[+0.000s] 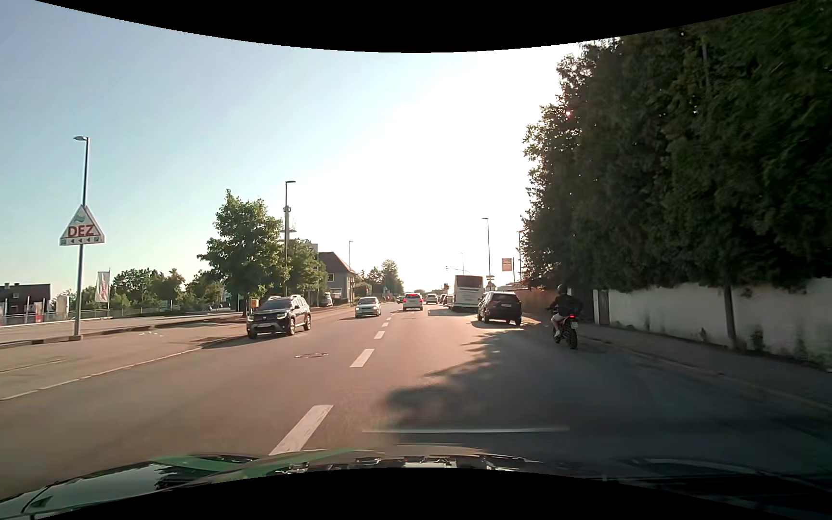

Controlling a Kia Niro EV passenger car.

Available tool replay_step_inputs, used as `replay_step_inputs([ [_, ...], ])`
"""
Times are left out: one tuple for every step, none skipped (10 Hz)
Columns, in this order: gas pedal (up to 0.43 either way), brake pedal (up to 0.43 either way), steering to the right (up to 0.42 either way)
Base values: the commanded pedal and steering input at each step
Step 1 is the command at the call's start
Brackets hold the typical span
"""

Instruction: Follow the waypoints while adhering to traffic rules and regulations

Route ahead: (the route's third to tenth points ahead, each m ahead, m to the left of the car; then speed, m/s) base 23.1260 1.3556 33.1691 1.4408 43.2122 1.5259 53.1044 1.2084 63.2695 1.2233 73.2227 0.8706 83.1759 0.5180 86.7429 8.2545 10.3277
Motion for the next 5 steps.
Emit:
replay_step_inputs([
  [0.118, 0.0, -0.008],
  [0.118, 0.0, -0.007],
  [0.11, 0.0, -0.007],
  [0.087, 0.0, -0.007],
  [0.079, 0.0, -0.007],
])
